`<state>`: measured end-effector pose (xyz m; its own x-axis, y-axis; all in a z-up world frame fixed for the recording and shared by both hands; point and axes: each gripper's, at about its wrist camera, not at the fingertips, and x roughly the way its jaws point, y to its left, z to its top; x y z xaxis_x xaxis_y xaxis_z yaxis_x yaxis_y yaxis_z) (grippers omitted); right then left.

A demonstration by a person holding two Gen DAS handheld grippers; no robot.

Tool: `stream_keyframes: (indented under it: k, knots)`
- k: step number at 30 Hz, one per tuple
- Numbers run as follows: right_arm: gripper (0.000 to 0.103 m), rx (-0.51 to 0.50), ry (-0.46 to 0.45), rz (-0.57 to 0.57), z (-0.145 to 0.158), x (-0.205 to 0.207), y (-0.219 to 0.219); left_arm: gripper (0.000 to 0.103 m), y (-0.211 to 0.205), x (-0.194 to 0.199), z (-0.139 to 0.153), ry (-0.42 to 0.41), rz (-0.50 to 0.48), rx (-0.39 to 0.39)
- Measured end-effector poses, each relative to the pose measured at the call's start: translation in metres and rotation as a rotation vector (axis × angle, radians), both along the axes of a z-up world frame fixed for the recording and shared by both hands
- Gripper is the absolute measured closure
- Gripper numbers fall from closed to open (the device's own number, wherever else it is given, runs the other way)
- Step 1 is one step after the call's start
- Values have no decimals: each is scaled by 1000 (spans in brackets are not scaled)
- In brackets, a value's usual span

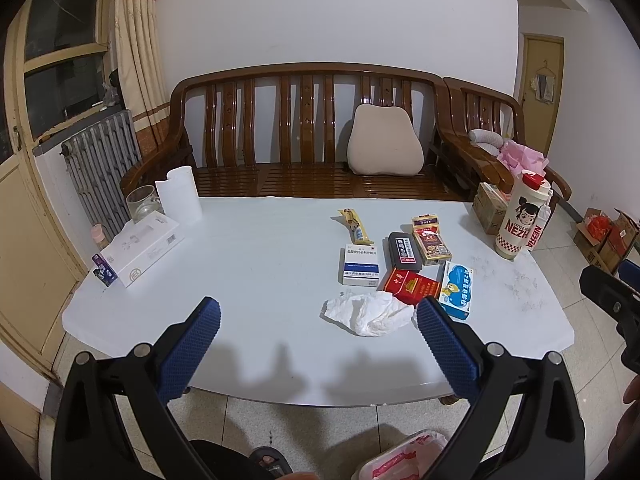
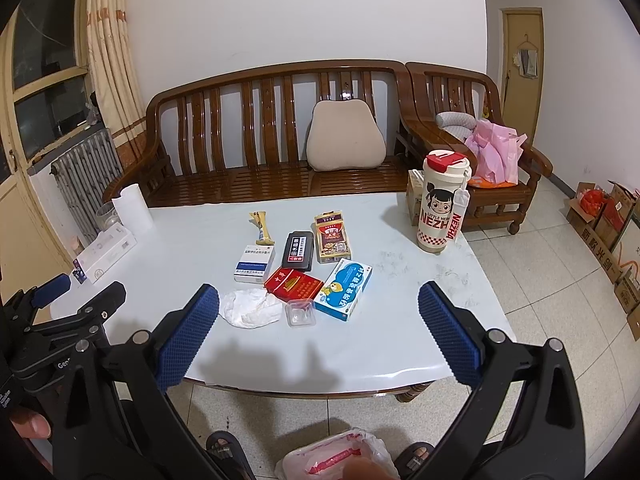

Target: Collect trash

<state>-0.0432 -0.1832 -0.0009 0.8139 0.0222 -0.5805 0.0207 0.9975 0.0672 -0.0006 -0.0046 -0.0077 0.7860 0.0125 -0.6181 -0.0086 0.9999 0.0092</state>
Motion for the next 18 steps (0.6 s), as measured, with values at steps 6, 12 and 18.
stream_keyframes:
  k: [6, 12, 18]
  knots:
    - [5, 2, 1, 1, 0, 0, 0, 7, -1, 0, -2, 1, -2, 2]
    - [5, 3, 1, -1, -1, 0, 0, 7, -1, 0, -3, 8, -1, 5]
    - [5, 5, 2, 0, -1, 0, 0, 7, -2, 0, -3, 8, 1, 6]
